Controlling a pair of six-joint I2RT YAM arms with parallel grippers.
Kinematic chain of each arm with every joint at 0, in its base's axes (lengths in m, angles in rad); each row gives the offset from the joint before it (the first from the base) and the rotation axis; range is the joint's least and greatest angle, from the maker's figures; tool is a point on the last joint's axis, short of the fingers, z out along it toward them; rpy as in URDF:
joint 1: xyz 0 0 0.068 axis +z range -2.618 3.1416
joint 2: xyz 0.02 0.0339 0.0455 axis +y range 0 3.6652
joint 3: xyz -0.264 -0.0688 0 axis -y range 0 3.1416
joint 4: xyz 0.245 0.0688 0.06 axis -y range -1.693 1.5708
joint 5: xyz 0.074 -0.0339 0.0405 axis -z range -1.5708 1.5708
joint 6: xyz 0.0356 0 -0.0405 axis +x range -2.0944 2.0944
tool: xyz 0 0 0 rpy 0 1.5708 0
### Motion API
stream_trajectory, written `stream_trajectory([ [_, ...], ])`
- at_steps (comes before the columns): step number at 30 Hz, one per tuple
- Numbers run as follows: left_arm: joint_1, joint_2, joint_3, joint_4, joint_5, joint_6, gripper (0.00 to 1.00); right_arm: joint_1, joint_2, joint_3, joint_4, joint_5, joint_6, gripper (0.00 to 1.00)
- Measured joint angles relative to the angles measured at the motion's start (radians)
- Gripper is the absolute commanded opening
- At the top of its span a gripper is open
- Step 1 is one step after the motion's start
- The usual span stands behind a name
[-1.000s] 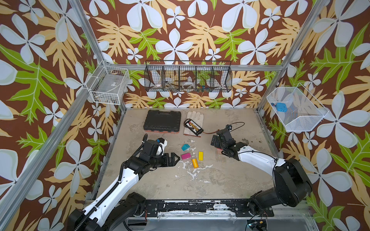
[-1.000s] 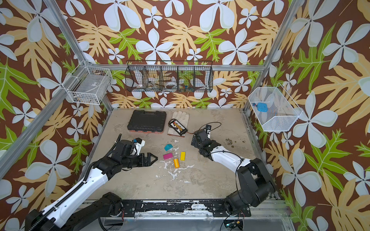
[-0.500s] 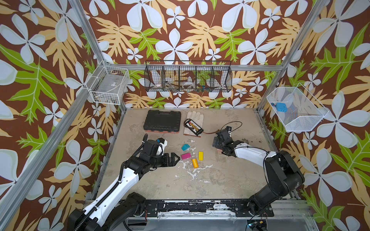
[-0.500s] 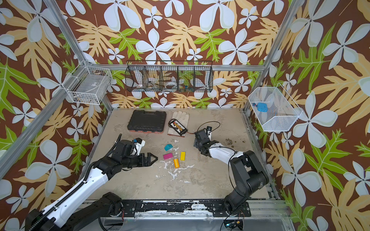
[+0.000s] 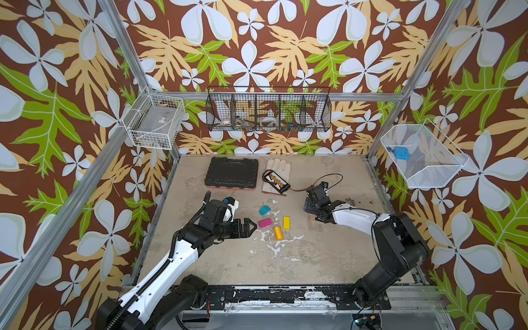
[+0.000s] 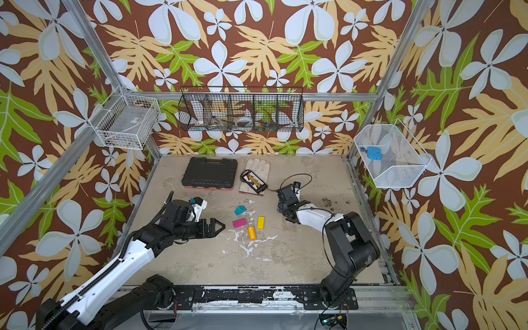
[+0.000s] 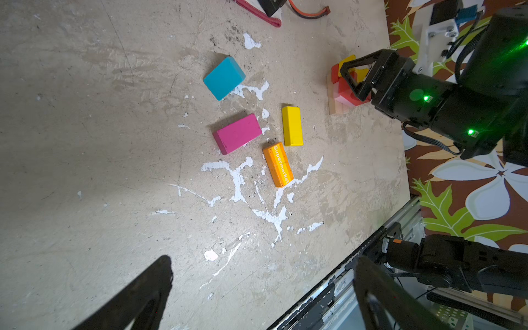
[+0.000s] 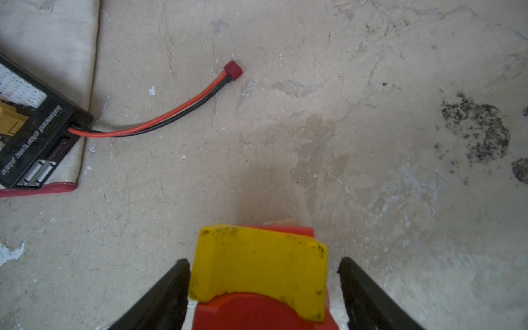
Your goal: Build the wood block tower
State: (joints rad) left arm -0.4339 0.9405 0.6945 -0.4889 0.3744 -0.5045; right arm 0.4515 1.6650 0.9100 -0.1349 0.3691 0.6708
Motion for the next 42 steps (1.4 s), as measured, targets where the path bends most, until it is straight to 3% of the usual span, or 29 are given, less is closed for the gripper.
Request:
stream_trajectory([
  [9, 0.000, 0.000, 0.000, 0.000, 0.000, 0.000, 1.00, -0.002, 0.005, 0.006, 0.000, -0.003, -0.008, 0.61],
  [22, -0.001, -0.001, 0.000, 0.000, 0.000, 0.000, 1.00, -0.002, -0.005, -0.015, 0.027, -0.010, -0.047, 0.57],
  [32, -0.001, -0.002, 0.000, 0.000, 0.000, -0.006, 1.00, -0.003, -0.008, -0.021, 0.042, -0.029, -0.079, 0.60],
  [42, -0.001, -0.002, 0.000, 0.000, 0.000, -0.014, 1.00, -0.003, -0.013, -0.024, 0.028, -0.056, -0.100, 0.75],
])
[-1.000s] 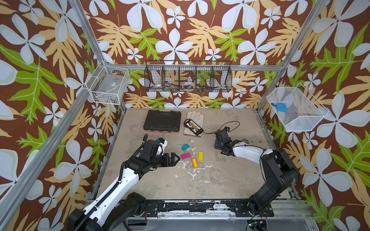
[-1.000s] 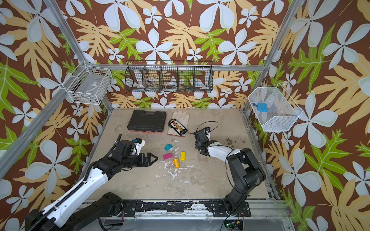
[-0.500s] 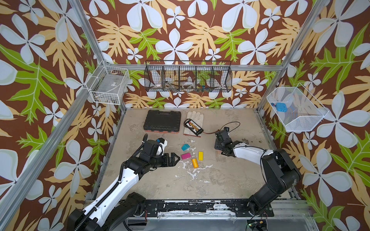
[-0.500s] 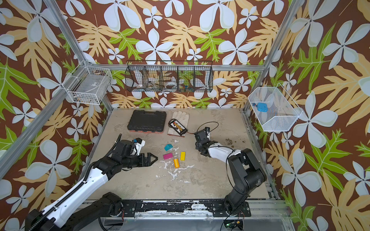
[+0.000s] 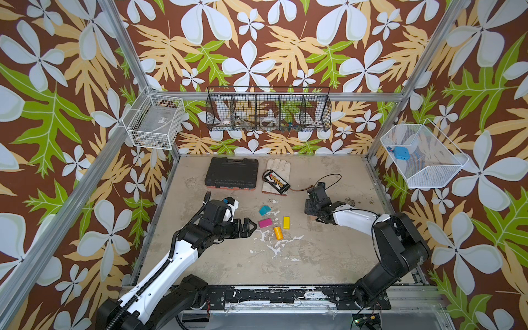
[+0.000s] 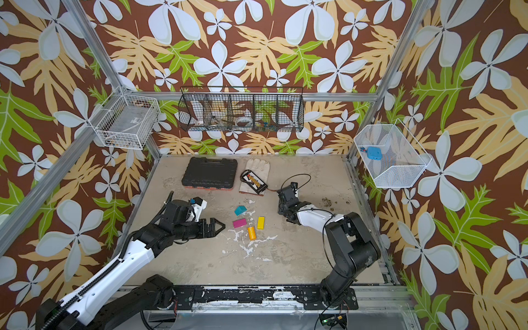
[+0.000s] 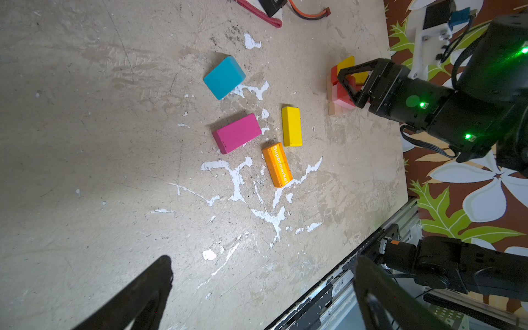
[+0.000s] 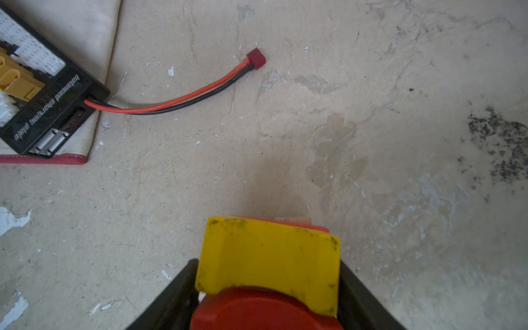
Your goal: Build the wood block tower
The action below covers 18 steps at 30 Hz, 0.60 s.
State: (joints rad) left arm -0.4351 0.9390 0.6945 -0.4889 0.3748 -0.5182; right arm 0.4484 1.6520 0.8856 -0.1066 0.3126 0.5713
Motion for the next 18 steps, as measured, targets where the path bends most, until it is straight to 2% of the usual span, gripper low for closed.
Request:
stream_trajectory([
  [12, 0.000, 0.000, 0.000, 0.000, 0.000, 0.000, 1.00, 0.001, -0.043, 0.011, -0.039, 0.011, -0.002, 0.80],
  [18, 0.000, 0.000, 0.000, 0.000, 0.000, 0.000, 1.00, 0.032, -0.190, -0.033, -0.073, 0.039, 0.026, 0.83],
])
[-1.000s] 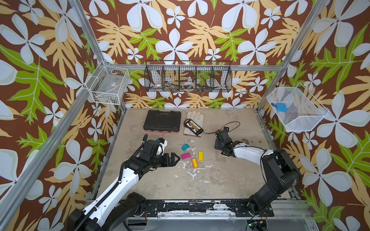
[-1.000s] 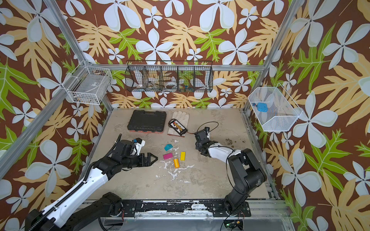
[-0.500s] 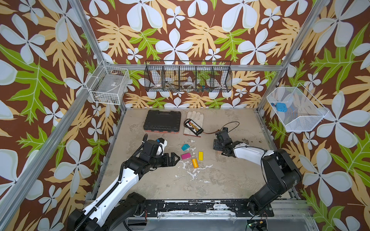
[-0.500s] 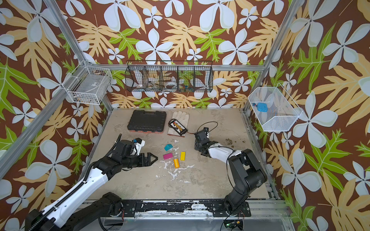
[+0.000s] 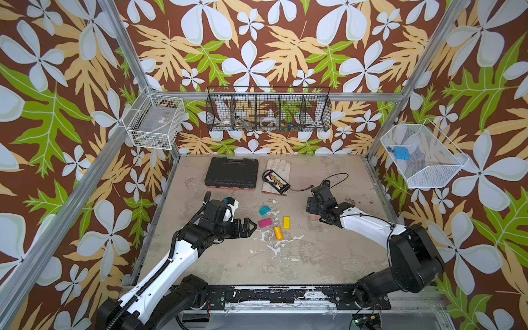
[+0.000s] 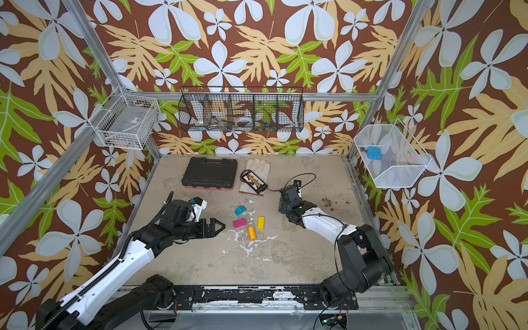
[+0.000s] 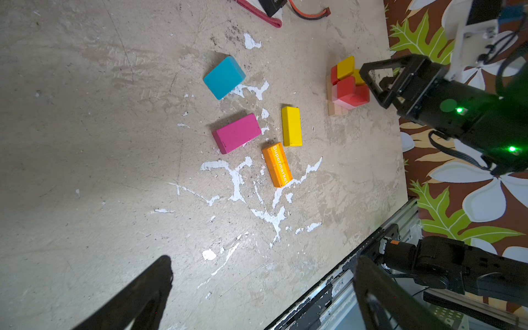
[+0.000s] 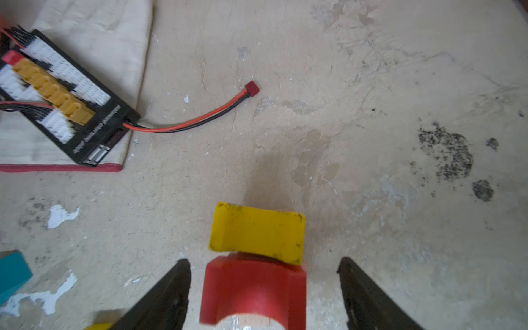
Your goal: Build the wood block tower
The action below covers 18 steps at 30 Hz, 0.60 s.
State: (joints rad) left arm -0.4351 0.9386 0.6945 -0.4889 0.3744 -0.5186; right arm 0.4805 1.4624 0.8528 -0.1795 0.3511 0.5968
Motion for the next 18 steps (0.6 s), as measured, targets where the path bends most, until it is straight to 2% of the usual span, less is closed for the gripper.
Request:
stream_trajectory([
  [6, 0.000, -0.004, 0.000, 0.000, 0.000, 0.000, 1.00, 0.138, -0.205, -0.065, -0.014, 0.055, 0.056, 0.84],
  [9, 0.000, -0.005, 0.000, 0.000, 0.000, 0.000, 1.00, 0.239, -0.242, -0.088, -0.014, 0.076, 0.086, 0.83],
  [13, 0.000, -0.007, 0.000, 0.000, -0.003, 0.000, 1.00, 0.361, -0.176, -0.076, 0.000, 0.093, 0.121, 0.80],
  [18, 0.000, -0.007, 0.000, 0.000, -0.003, 0.000, 1.00, 0.419, 0.026, 0.021, 0.006, 0.083, 0.140, 0.76],
])
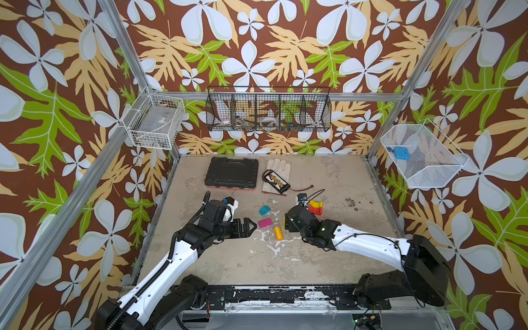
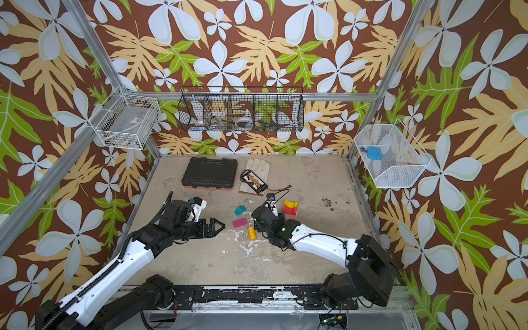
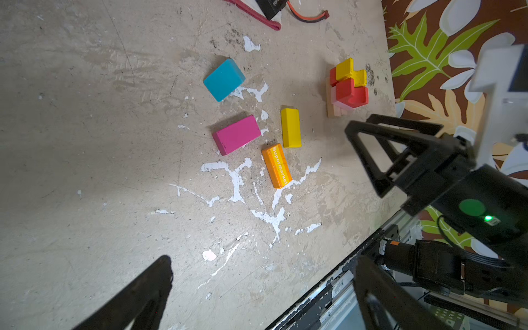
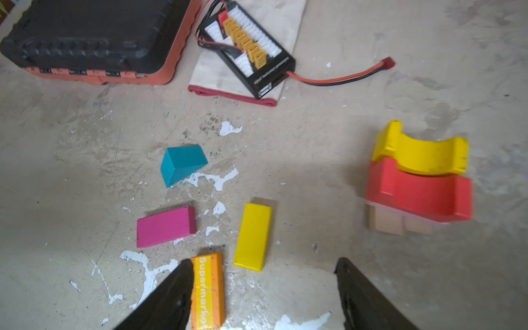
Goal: Build the wood block tower
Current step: 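Raise the right gripper and move it over the yellow rectangular block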
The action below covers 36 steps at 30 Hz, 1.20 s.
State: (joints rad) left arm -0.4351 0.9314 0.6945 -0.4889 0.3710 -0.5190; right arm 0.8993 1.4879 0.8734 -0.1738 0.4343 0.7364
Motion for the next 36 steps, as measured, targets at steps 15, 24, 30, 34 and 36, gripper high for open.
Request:
stream_trajectory([
  [15, -0.007, -0.006, 0.000, 0.000, 0.000, 0.000, 1.00, 0.013, 0.335, 0.149, -0.034, -0.034, 0.022, 0.71],
  [24, -0.007, -0.008, -0.001, 0.000, 0.000, 0.000, 1.00, 0.014, 0.314, 0.094, -0.007, 0.017, 0.056, 0.70],
  [30, -0.007, -0.010, -0.001, 0.000, 0.000, 0.000, 1.00, 0.012, 0.297, 0.059, 0.002, 0.043, 0.076, 0.68],
  [34, -0.008, -0.010, -0.001, 0.000, 0.000, 0.000, 1.00, 0.009, 0.290, 0.038, -0.023, 0.060, 0.097, 0.66],
  [36, -0.008, -0.012, -0.001, 0.000, 0.000, 0.000, 1.00, -0.003, 0.285, 0.030, -0.021, 0.062, 0.105, 0.63],
])
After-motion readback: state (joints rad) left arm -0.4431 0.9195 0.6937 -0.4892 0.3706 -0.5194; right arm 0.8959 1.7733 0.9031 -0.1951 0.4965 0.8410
